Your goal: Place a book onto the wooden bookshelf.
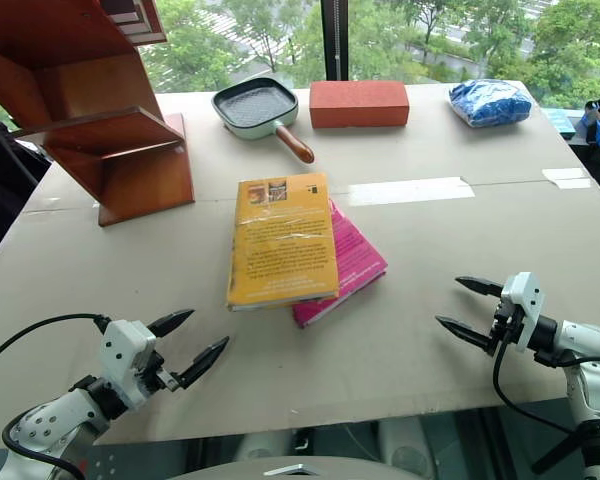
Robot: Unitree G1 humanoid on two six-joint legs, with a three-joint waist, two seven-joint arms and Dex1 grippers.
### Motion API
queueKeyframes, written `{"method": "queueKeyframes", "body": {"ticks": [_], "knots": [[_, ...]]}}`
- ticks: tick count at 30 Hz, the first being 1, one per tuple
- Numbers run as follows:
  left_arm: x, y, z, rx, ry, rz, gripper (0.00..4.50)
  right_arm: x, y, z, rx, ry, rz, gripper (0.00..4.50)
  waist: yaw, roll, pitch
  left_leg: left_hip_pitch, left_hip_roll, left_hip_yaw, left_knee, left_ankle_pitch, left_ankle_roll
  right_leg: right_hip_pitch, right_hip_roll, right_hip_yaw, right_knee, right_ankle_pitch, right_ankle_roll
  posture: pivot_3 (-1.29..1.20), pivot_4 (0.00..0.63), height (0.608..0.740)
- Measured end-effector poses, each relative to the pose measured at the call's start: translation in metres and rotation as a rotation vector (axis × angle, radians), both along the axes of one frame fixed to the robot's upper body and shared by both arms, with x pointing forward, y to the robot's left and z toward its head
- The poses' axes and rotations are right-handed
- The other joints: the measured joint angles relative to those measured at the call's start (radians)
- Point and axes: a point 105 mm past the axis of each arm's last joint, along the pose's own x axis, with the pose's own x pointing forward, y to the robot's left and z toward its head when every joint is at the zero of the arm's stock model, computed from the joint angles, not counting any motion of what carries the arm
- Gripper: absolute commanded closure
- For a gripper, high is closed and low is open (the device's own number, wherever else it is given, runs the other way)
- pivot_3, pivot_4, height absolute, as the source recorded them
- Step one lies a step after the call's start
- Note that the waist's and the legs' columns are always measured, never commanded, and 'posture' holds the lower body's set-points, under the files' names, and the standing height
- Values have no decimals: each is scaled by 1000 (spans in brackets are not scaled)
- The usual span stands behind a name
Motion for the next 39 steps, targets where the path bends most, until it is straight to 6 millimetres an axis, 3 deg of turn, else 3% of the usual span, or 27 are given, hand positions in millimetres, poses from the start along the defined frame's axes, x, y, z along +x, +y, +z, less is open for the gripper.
{"method": "queueKeyframes", "body": {"ticks": [8,28,33,39], "knots": [[5,7,-10,-3,39,-21,14,0,-1,-1,-7,0,-15,0,0,0,0,0,0,0,0,0,0,0,0,0,0,0,0,0,150,740],[23,17,-5,12,29,-137,14,11,12,8,-15,-67,2,0,1,0,0,0,1,0,1,0,0,0,1,-1,2,1,-1,0,150,740],[29,29,8,-70,42,-117,14,10,17,16,-3,-80,21,0,0,0,0,0,2,0,1,0,0,0,2,-1,2,1,-2,0,150,740],[50,34,46,-314,75,-169,14,2,34,58,35,-135,151,0,3,1,0,1,1,0,2,0,0,1,2,-2,3,1,-1,0,150,740]]}}
